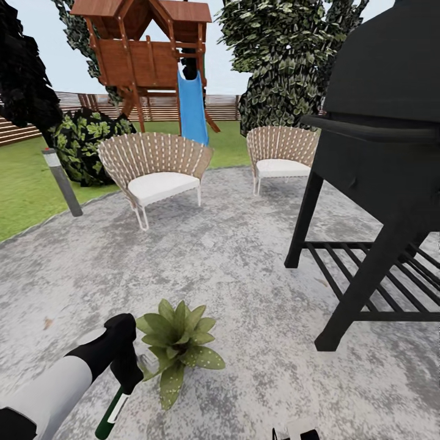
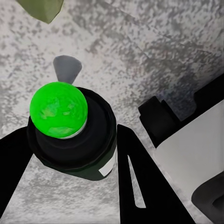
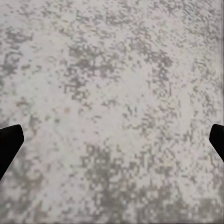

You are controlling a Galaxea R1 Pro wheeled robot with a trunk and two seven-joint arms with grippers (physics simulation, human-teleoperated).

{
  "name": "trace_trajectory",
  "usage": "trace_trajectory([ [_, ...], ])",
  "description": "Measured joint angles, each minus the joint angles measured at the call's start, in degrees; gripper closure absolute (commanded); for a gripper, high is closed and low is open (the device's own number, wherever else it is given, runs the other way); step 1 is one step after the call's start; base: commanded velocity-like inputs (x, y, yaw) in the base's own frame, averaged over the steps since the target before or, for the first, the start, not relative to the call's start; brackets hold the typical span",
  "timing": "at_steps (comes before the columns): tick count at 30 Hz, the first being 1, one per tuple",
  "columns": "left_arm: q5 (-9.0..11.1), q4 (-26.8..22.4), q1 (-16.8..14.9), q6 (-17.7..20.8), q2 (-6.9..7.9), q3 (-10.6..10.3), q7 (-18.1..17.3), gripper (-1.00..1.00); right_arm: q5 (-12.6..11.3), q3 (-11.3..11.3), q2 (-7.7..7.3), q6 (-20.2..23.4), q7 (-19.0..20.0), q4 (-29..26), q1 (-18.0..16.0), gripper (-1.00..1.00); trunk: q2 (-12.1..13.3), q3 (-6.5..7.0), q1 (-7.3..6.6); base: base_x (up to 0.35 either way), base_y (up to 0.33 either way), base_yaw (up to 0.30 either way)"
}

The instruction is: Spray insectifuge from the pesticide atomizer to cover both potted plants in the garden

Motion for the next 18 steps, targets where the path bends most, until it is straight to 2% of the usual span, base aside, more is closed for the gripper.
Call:
trace_trajectory([
  [3,0.0,0.1,0.0,0.0,0.33,0.0,0.0,1.0,0.1,0.1,0.0,0.0,0.0,0.1,0.0,-1.0,0.0,0.0,0.0,0.0,0.0,-0.008],
  [8,0.0,0.1,0.0,0.0,0.09,-0.1,0.0,1.0,0.2,0.1,0.0,0.0,0.1,0.1,0.0,-1.0,0.0,0.0,0.0,0.016,0.01,0.0],
  [14,0.0,0.0,0.0,0.2,0.02,0.0,0.1,1.0,0.2,0.1,-0.03,0.0,0.0,0.1,0.0,-1.0,0.0,0.0,-0.03,0.198,0.186,0.0],
  [18,0.0,0.0,0.0,0.1,0.01,0.0,0.1,1.0,0.1,0.1,0.0,0.0,0.0,0.1,0.0,-1.0,0.0,0.0,0.0,0.069,0.047,-0.002],
])
